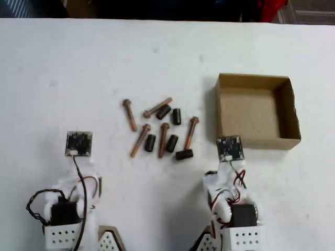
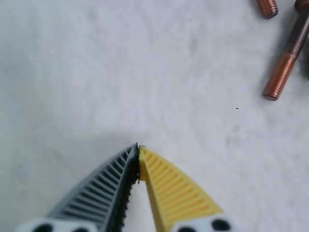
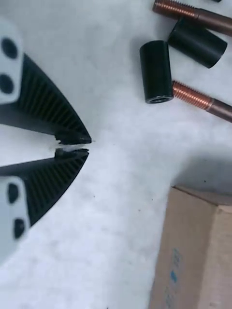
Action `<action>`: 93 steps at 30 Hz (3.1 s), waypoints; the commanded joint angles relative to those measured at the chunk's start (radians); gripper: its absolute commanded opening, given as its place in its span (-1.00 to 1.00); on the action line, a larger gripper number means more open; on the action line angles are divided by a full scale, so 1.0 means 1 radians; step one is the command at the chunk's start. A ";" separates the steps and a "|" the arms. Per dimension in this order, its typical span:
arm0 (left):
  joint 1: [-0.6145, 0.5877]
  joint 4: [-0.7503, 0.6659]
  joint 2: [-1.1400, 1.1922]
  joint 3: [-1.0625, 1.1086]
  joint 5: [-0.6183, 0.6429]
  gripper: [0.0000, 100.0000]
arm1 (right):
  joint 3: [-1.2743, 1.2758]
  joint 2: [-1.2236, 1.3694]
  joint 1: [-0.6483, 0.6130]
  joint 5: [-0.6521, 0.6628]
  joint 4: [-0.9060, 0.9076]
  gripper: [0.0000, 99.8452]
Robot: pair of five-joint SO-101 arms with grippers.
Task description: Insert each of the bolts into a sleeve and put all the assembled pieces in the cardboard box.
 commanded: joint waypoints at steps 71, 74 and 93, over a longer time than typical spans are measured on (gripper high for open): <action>-0.004 0.008 -0.015 -0.005 0.003 -0.95 | -0.933 0.880 -0.045 0.508 -0.108 -0.80; -0.004 0.008 -0.015 -0.005 0.003 -0.95 | -1.003 1.030 -0.056 0.595 -0.105 -0.80; -0.004 0.008 -0.015 -0.005 0.003 -0.95 | -1.430 1.771 -0.145 0.848 -0.022 -0.80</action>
